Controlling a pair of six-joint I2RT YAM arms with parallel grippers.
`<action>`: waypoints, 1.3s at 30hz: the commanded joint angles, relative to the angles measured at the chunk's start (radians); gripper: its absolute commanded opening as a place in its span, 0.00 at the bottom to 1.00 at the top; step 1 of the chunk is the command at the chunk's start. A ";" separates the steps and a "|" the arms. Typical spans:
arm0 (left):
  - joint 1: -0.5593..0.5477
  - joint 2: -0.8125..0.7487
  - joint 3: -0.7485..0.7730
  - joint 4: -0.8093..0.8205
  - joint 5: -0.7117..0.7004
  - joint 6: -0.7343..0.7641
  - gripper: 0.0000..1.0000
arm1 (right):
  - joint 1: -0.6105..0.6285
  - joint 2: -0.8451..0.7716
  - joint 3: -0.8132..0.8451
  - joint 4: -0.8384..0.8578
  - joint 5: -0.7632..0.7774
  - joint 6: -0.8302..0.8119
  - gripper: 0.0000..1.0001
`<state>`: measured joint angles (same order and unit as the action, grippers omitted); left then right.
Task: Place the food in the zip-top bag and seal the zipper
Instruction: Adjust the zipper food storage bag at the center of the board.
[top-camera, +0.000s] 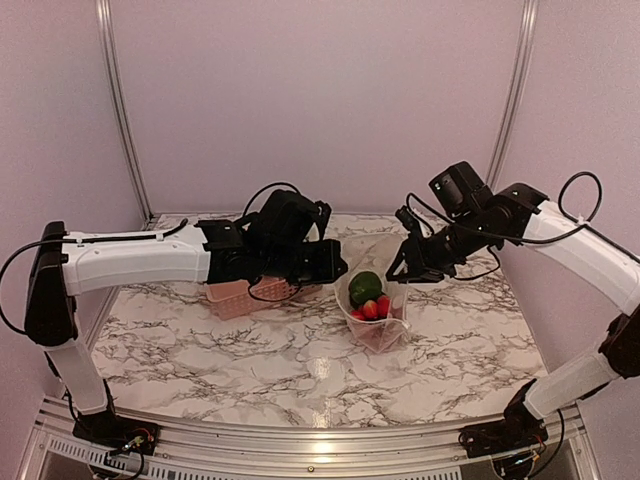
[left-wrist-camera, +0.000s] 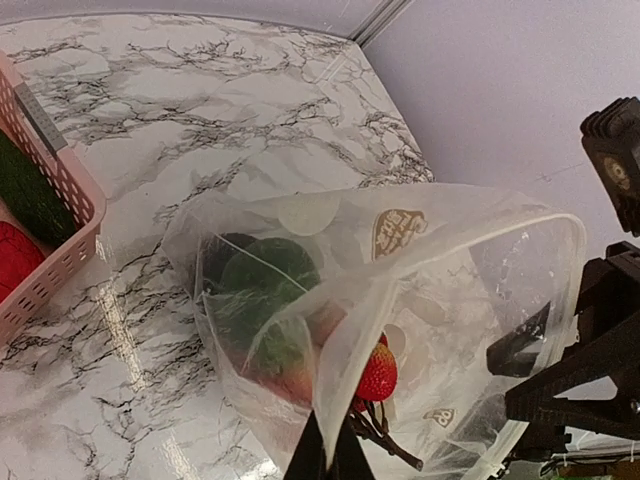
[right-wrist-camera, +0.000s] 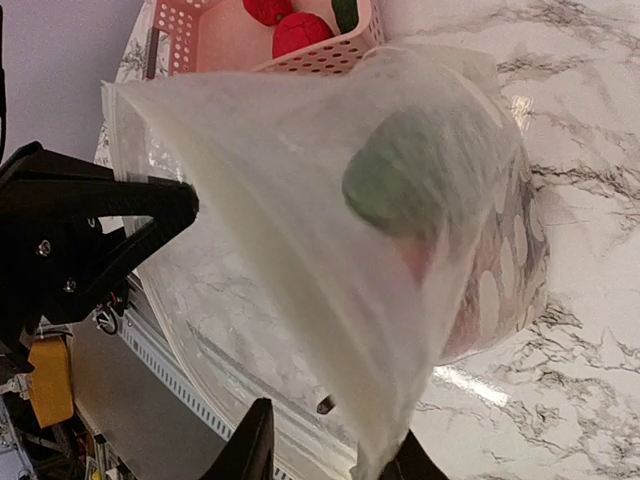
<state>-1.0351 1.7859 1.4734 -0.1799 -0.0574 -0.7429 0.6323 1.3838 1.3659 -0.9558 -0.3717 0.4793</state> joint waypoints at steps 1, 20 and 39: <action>0.009 0.017 0.068 0.067 -0.004 -0.003 0.00 | 0.020 -0.041 -0.021 0.013 0.078 0.052 0.27; 0.052 0.106 0.199 0.113 0.095 0.039 0.04 | -0.002 0.041 0.192 -0.189 0.367 -0.032 0.00; 0.147 -0.163 -0.076 -0.005 -0.015 0.149 0.99 | -0.120 0.138 0.262 -0.104 0.228 -0.147 0.00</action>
<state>-0.9207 1.7260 1.5146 -0.1429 -0.0807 -0.5892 0.5125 1.5124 1.5864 -1.1122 -0.0799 0.3389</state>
